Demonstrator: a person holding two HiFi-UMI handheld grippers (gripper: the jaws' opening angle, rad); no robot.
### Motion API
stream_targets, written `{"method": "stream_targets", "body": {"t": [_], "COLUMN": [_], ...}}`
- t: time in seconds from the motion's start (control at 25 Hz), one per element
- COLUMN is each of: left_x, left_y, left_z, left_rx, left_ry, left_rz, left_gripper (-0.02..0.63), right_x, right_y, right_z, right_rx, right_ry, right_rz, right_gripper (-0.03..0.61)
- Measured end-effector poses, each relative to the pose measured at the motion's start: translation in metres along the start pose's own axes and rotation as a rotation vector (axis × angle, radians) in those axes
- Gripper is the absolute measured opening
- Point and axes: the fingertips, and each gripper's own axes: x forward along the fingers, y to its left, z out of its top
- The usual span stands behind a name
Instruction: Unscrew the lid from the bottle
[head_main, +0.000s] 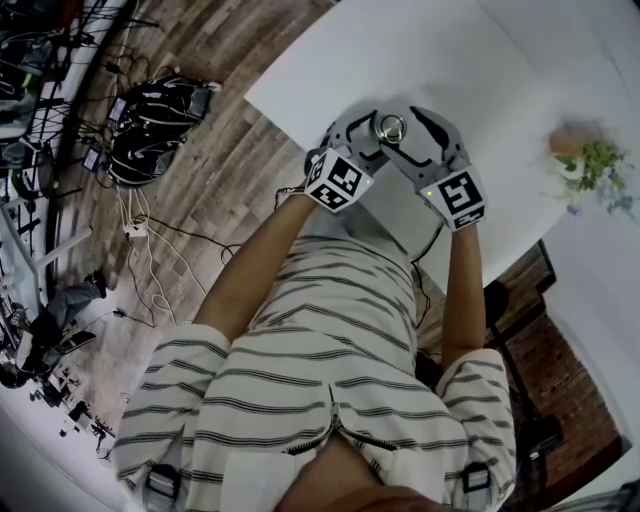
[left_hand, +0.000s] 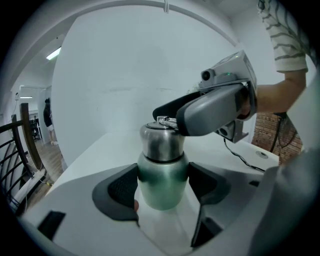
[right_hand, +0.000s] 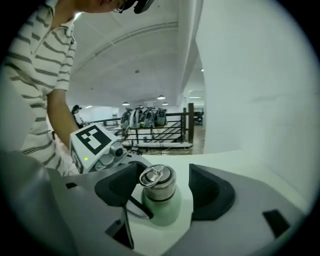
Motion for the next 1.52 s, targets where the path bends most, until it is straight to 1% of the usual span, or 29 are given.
{"method": "stream_targets", "body": {"t": [0.12, 0.16, 0.24, 0.4, 0.52, 0.56, 0.64, 0.92, 1.08, 1.16, 1.24, 1.52], "left_x": [0.0, 0.0, 0.0, 0.0, 0.0, 0.0, 0.0, -0.001, -0.001, 0.0, 0.0, -0.001], "left_y": [0.0, 0.0, -0.001, 0.0, 0.001, 0.001, 0.0, -0.002, -0.001, -0.002, -0.002, 0.0], "left_z": [-0.001, -0.001, -0.001, -0.002, -0.001, -0.001, 0.0, 0.0, -0.002, -0.002, -0.003, -0.001], "left_rx": [-0.001, -0.001, -0.002, -0.003, -0.004, -0.003, -0.002, -0.005, -0.002, -0.001, -0.001, -0.001], "left_ry": [0.001, 0.001, 0.002, 0.002, 0.002, 0.002, 0.0, 0.002, 0.002, 0.003, 0.004, 0.008], "left_rz": [0.003, 0.002, 0.003, 0.008, 0.008, 0.008, 0.008, 0.008, 0.006, 0.005, 0.004, 0.001], "left_gripper": [0.316, 0.316, 0.316, 0.316, 0.316, 0.316, 0.316, 0.316, 0.316, 0.316, 0.316, 0.316], "right_x": [0.002, 0.002, 0.002, 0.006, 0.007, 0.008, 0.008, 0.006, 0.007, 0.006, 0.006, 0.007], "right_y": [0.0, 0.0, 0.002, 0.001, -0.002, -0.002, 0.0, 0.001, 0.002, 0.003, 0.004, 0.005], "right_z": [-0.005, -0.007, -0.011, -0.016, -0.021, -0.022, -0.022, -0.021, -0.023, -0.023, -0.022, -0.017], "right_rx": [0.103, 0.132, 0.172, 0.252, 0.244, 0.233, 0.212, 0.189, 0.191, 0.174, 0.137, -0.01], "right_ry": [-0.038, -0.049, -0.056, -0.048, -0.013, -0.004, 0.001, -0.019, -0.006, -0.001, -0.003, 0.019], "right_rz": [-0.176, -0.225, -0.296, -0.392, -0.441, -0.447, -0.454, -0.428, -0.381, -0.349, -0.296, -0.04], "right_gripper": [0.299, 0.291, 0.287, 0.29, 0.271, 0.238, 0.238, 0.235, 0.235, 0.235, 0.235, 0.236]}}
